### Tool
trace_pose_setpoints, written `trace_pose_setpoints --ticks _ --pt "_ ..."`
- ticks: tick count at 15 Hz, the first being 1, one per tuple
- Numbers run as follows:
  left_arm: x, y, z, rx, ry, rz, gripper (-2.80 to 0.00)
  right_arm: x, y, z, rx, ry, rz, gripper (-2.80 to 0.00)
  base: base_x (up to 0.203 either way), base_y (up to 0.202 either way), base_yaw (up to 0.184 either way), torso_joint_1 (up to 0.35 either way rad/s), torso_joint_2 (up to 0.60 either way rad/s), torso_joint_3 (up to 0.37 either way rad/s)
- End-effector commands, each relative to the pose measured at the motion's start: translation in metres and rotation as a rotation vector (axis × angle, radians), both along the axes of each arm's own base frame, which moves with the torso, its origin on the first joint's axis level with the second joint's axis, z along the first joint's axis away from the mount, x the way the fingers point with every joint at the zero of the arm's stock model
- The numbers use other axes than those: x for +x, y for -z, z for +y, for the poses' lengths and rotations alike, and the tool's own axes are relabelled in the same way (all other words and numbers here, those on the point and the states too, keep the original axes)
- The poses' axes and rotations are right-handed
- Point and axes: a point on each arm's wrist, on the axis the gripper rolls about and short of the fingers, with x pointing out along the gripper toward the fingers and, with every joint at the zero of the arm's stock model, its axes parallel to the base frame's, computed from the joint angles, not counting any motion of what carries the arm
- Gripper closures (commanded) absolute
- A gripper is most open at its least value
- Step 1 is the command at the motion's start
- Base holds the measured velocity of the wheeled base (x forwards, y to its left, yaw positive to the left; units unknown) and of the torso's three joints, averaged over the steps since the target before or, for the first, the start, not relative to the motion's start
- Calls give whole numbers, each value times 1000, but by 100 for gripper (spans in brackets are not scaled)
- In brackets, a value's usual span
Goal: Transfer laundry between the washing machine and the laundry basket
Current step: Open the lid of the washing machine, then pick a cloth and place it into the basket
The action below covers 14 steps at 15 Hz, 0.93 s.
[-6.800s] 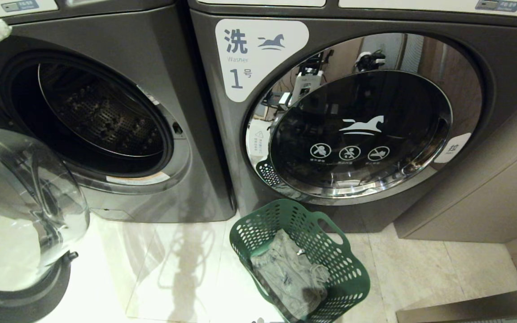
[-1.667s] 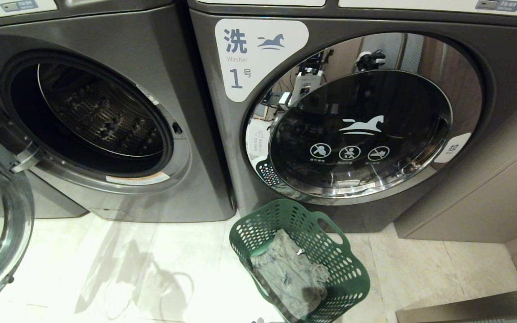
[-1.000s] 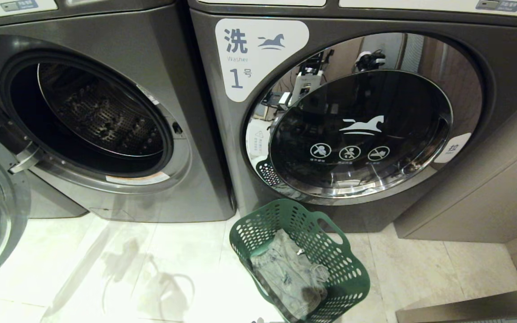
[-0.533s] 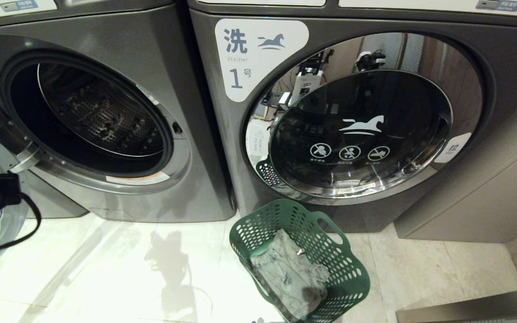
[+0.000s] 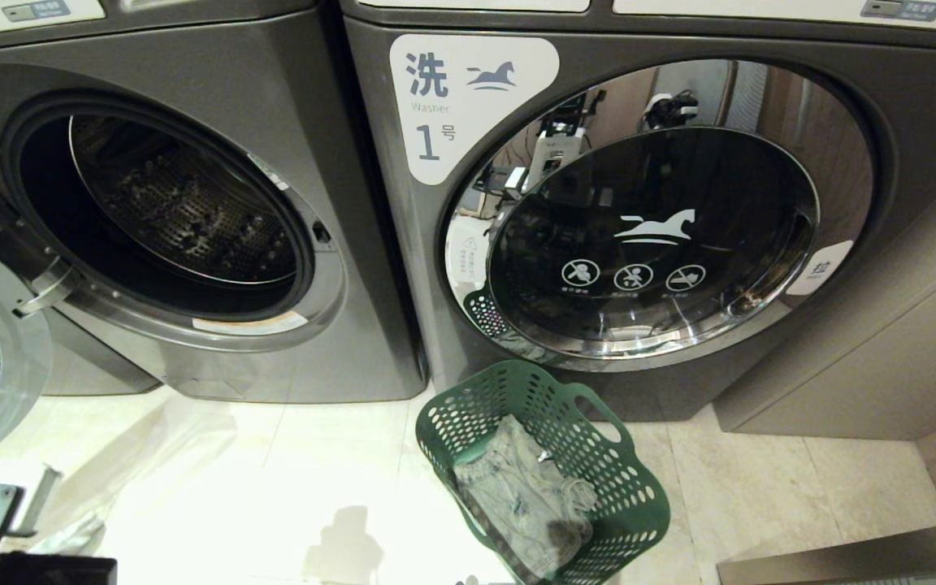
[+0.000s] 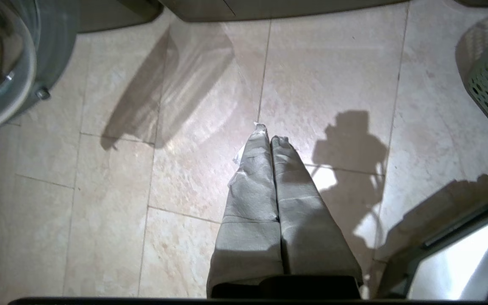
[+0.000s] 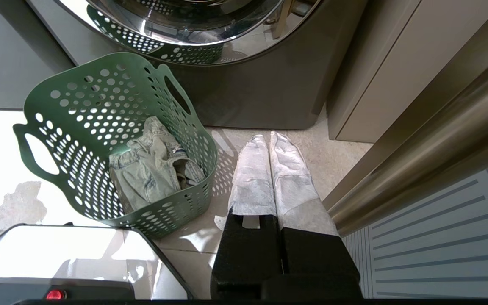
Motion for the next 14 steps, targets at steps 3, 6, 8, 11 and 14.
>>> trace_pose_setpoints --ticks 3,6,8,11,14 --pt "-23 -1 8 -88 54 -40 0 0 0 0 0 -2 0 0 0 0 0 0 0 0" --pt "-50 8 15 -154 114 5 0 0 0 0 0 -1 0 0 0 0 0 0 0 0" --pt "-73 19 15 -198 161 48 0 0 0 0 -1 -2 -2 0 0 0 0 0 0 0" --pt "-90 30 14 -233 201 64 0 0 0 0 0 -1 0 0 0 0 0 0 0 0" --pt "-104 29 13 -196 243 -99 0 0 0 0 0 1 0 0 0 0 0 0 0 0"
